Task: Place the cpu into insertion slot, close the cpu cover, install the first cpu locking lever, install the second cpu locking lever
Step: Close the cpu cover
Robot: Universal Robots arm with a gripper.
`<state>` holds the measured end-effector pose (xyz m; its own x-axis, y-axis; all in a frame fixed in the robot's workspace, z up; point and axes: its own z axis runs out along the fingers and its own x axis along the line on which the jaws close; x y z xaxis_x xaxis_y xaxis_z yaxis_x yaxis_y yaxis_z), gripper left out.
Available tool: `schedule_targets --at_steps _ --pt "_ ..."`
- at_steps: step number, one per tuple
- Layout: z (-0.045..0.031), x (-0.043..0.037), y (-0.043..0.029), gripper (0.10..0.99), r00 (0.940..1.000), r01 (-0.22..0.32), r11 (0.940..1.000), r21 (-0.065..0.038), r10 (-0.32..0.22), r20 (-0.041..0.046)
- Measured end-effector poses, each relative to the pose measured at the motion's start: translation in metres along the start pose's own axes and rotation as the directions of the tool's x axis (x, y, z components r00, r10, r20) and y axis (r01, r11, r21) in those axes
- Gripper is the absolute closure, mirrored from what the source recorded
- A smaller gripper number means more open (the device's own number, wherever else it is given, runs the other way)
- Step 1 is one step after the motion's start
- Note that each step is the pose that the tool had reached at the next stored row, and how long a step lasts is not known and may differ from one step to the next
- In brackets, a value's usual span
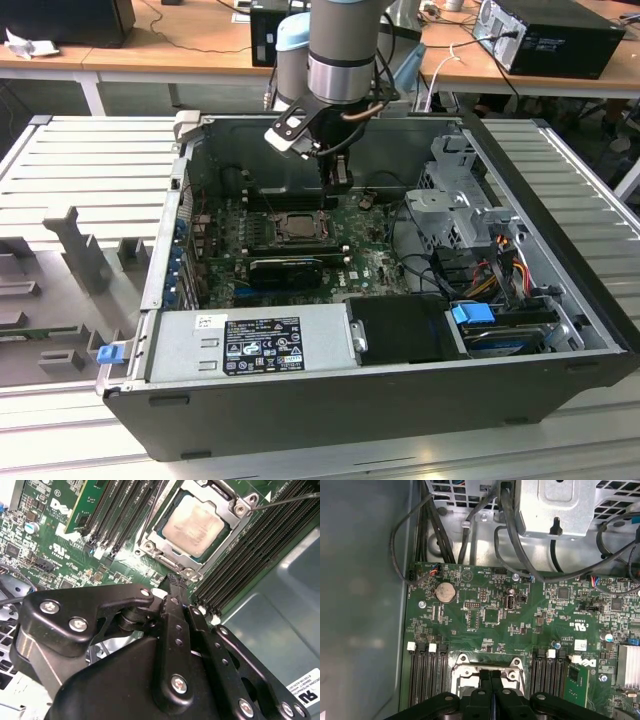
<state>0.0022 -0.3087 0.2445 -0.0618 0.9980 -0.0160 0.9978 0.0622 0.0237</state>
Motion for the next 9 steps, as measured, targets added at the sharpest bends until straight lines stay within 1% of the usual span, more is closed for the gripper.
schedule_targets --at_steps 7,9 --pt "-0.0002 0.0003 -0.0051 0.98 1.0 0.0 1.0 0.0 0.0 0.0001" --pt "-0.0003 0.0005 -0.0079 0.98 1.0 0.0 1.0 0.0 0.0 0.0001"
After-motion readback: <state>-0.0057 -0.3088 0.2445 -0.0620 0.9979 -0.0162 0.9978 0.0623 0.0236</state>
